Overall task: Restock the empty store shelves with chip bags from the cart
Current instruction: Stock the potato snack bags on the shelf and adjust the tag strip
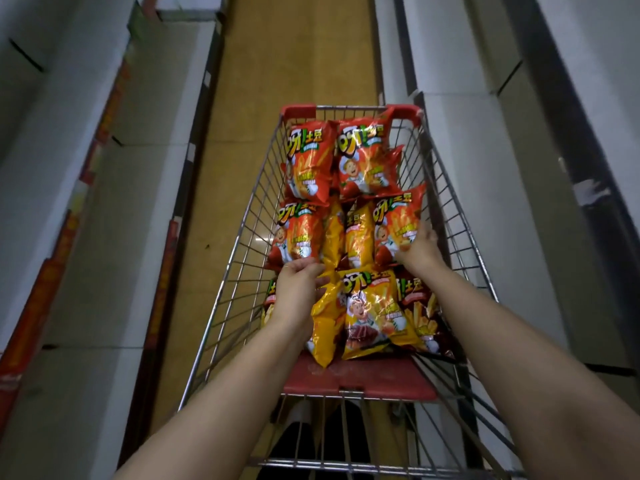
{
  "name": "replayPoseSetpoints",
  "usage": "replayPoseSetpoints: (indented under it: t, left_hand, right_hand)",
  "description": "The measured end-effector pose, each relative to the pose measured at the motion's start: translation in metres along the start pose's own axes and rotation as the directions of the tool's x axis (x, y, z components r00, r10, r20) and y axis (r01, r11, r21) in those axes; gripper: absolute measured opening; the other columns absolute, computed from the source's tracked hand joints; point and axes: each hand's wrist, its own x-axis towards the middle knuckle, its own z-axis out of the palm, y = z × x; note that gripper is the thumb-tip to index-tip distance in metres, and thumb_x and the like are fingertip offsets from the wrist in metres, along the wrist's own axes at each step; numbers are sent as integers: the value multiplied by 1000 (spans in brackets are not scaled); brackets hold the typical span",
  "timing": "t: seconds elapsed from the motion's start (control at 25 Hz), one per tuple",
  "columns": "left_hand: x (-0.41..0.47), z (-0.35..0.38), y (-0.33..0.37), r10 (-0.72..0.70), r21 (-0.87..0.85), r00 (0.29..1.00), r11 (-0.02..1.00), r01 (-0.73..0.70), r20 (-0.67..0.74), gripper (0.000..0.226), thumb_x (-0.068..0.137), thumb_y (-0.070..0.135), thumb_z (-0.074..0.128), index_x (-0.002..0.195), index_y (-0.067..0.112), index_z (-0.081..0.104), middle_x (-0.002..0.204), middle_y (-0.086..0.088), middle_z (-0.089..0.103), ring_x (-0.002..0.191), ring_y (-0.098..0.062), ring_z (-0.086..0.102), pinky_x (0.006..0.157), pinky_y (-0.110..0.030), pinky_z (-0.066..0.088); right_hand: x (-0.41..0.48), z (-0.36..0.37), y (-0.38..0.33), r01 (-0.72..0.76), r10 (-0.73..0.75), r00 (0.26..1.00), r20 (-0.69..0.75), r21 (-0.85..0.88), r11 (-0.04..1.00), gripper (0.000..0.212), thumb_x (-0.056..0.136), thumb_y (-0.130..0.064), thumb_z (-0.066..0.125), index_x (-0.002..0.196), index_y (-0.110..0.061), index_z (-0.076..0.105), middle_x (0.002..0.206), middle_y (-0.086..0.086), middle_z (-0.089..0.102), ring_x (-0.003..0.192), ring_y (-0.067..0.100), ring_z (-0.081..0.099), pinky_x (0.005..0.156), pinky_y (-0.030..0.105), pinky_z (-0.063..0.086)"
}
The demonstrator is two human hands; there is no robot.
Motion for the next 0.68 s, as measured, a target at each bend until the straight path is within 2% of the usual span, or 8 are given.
replayPoseSetpoints:
  t: [0.08,0.16,0.28,0.36,0.48,0.52,0.6,0.68]
  left_hand:
    - [5,0,-5,-2,8,1000,1000,2,3,12,91,5,51,89,16,52,88,-4,56,78,-16,56,73,-30,43]
    - [5,-1,-7,0,20,1000,1000,0,8,11,91,5,52,88,16,52,87,-5,56,78,-17,55,71,-30,43]
    - [1,-3,-9,-1,23,1000,1000,1,6,12,91,4,52,86,15,52,83,-5,56,76,-18,55,72,-31,43]
    - [-6,-3,-5,5,30,999,1000,-6,43,8,91,6,53,90,14,53,87,-5,56,78,-17,55,72,-30,44]
    - [-18,-1,4,28,61,994,998,-35,109,9,91,15,57,99,12,54,102,-7,58,86,-16,56,72,-27,45]
    - [-18,-1,7,35,77,991,996,-45,128,23,90,22,60,107,10,54,110,-8,58,93,-18,56,78,-30,46]
    - [-27,-4,19,40,74,984,996,-53,174,66,77,47,70,126,7,50,124,-9,57,112,-24,54,98,-39,43]
    - [-35,-7,33,59,48,966,996,-73,250,104,53,68,76,134,11,45,131,-10,57,121,-29,53,106,-47,39]
  right_hand:
    - [10,12,5,-44,45,999,31,-33,998,85,87,-14,63,149,-9,5,152,18,10,131,38,35,105,42,34]
    - [10,19,7,-9,3,999,-50,-111,994,63,89,-9,58,143,0,26,146,21,22,122,39,45,99,40,40]
    - [-6,15,1,136,-181,957,-226,-202,970,30,90,-1,47,119,5,55,126,24,47,106,40,54,89,38,45]
    - [-24,0,-8,203,-251,919,-303,-182,962,27,91,-1,45,111,5,62,116,24,54,101,39,56,86,37,46]
    - [-61,-29,-21,290,-281,881,-381,-35,956,24,89,-3,51,107,1,67,108,19,63,94,33,61,84,36,51]
    - [-75,-38,-25,321,-282,874,-397,33,947,23,87,-3,53,104,1,68,103,18,65,88,30,64,82,38,53]
    - [-111,-59,-32,353,-237,882,-408,237,905,16,86,-1,57,97,0,69,89,16,67,69,20,67,71,36,58]
    - [-153,-79,-41,361,-190,905,-380,449,818,9,85,2,60,89,-2,67,71,12,64,51,8,63,58,22,57]
